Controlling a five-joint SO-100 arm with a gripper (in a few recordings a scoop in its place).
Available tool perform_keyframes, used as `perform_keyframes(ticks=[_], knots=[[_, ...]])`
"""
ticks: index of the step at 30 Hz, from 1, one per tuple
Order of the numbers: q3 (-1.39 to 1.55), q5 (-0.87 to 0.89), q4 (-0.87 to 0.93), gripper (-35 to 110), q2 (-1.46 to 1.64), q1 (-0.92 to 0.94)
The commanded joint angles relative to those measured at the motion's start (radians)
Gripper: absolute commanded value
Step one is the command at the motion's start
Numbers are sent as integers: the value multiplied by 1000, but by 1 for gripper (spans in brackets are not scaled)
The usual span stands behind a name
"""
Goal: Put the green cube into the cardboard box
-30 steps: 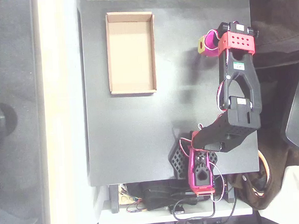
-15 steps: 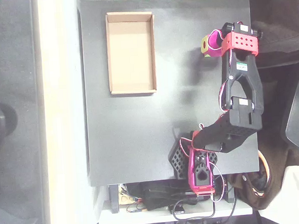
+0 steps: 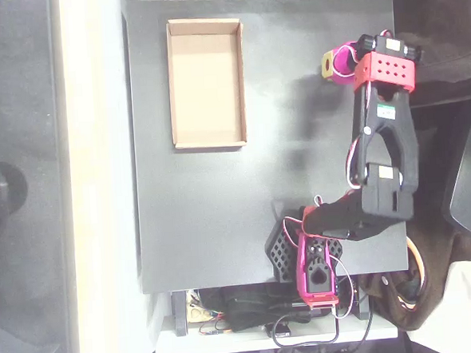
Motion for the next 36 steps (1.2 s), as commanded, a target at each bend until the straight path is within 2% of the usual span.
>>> perform_keyframes(ticks=[1, 19, 27, 36], knots=[[-20, 11, 18, 4, 147, 3], [-9, 11, 20, 4, 591, -5], [-9, 9, 20, 4, 726, -114], [-9, 9, 20, 4, 833, -345]])
